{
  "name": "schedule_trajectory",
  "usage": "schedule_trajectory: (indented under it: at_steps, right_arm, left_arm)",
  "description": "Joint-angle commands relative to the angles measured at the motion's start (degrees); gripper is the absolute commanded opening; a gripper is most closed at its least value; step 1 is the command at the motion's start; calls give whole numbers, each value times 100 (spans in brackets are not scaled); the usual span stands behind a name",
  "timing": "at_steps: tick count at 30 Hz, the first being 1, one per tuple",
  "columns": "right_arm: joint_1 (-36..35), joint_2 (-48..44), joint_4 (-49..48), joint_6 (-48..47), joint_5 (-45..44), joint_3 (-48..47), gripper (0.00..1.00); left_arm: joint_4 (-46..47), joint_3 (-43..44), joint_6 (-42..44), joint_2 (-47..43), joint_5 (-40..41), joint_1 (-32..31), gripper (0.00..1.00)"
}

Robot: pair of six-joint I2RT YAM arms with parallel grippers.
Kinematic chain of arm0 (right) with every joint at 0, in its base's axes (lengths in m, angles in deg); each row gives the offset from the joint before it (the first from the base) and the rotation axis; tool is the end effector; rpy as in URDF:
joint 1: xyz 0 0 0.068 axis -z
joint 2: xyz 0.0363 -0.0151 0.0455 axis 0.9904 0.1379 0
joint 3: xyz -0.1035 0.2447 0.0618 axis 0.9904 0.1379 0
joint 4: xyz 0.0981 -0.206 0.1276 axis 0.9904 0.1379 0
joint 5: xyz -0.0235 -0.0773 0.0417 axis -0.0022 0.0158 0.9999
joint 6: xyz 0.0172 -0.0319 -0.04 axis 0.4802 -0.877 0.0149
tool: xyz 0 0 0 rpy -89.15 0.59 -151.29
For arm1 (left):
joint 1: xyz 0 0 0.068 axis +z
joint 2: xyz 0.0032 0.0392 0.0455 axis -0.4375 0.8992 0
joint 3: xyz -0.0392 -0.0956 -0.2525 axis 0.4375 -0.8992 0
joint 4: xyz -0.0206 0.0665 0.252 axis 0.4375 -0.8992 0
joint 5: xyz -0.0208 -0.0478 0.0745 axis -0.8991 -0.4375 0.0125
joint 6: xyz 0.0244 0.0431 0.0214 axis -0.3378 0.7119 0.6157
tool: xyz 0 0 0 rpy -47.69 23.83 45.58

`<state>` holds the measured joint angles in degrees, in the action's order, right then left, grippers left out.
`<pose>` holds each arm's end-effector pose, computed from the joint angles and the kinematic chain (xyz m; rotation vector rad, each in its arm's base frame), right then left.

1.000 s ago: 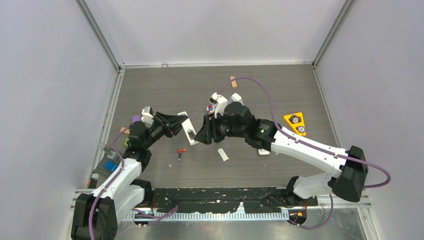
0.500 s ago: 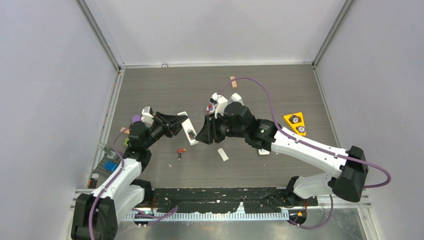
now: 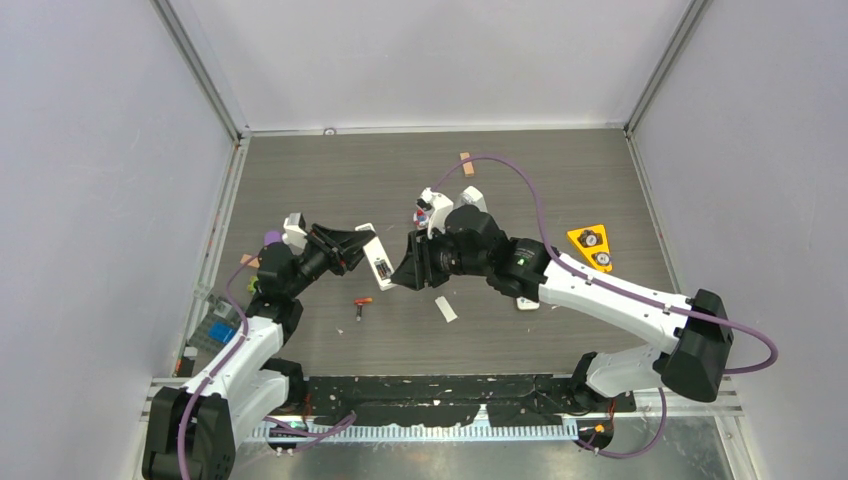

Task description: Load the batteries into the remote control

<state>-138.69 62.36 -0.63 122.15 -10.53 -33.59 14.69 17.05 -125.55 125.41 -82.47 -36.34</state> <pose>0.1625 0.2579 0.3268 -0.5775 2.1691 1.1067 0.1926 -0.0537 0.2252 -0.9515 1.7563 -1.7501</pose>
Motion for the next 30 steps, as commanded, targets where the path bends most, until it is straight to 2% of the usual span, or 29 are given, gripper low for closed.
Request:
schedule_trajectory:
  at_steps: [1,14,30]
  right_arm:
    - [-24,27,-105,-26,-151,-175,44]
    - [-15,136,56,226,-373,-299,44]
    - [169,613,957,686,-457,-729,43]
  left_arm:
    - [230,31,-19,-51,-57,-15,0]
    - [276,-3,21,-59,-92,-16,0]
    - [558,18,271,-249,-115,-15,0]
